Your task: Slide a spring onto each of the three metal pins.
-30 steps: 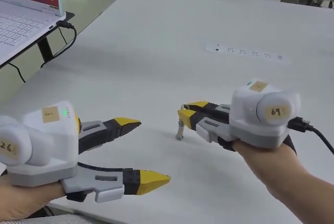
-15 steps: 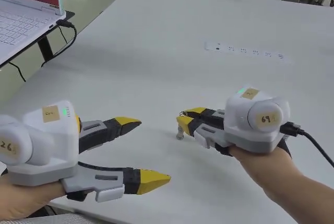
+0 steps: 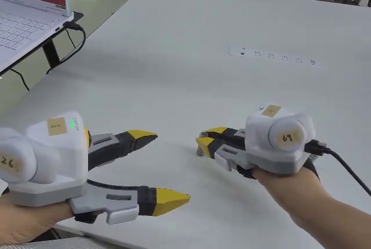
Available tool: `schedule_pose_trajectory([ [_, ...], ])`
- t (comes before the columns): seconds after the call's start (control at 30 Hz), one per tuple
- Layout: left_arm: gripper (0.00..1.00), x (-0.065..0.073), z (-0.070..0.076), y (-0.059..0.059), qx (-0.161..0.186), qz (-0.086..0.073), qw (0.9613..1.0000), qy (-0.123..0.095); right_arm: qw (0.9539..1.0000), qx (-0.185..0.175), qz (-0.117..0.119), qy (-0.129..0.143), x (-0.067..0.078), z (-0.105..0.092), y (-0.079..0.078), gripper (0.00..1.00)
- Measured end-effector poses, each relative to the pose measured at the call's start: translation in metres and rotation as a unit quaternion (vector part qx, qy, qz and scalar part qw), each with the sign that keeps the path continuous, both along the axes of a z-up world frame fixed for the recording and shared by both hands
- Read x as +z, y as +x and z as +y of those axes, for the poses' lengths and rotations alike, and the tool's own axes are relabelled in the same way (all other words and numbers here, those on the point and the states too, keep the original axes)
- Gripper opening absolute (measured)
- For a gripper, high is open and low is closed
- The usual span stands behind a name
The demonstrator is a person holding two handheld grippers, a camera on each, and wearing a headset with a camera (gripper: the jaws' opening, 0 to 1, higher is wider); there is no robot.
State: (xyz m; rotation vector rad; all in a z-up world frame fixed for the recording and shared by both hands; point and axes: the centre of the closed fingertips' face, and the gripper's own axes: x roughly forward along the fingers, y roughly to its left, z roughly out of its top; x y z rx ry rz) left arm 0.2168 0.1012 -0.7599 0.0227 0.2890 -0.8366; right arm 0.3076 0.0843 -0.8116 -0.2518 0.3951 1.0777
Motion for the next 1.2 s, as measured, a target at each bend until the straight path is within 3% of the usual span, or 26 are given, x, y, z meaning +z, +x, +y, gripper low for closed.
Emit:
schedule_pose_trajectory([
  [0.37, 0.68, 0.0, 0.0, 0.0, 0.0, 0.0, 1.0, 0.001, 0.9999, -0.001, 0.007, -0.015, -0.003, -0.002, 0.0, 0.08],
  [0.73, 0.68, 0.001, -0.001, 0.0, -0.001, -0.001, 1.0, 0.001, 0.9993, -0.003, -0.002, -0.038, -0.006, -0.008, -0.001, 0.11],
  [1.0, 0.68, 0.002, -0.001, 0.0, -0.001, -0.002, 1.0, -0.001, 0.9989, -0.005, -0.002, -0.047, -0.001, -0.015, -0.006, 0.13],
  [1.2, 0.69, 0.001, -0.002, -0.001, -0.002, -0.002, 1.0, -0.001, 0.9987, -0.012, 0.019, -0.045, 0.003, -0.022, -0.011, 0.17],
])
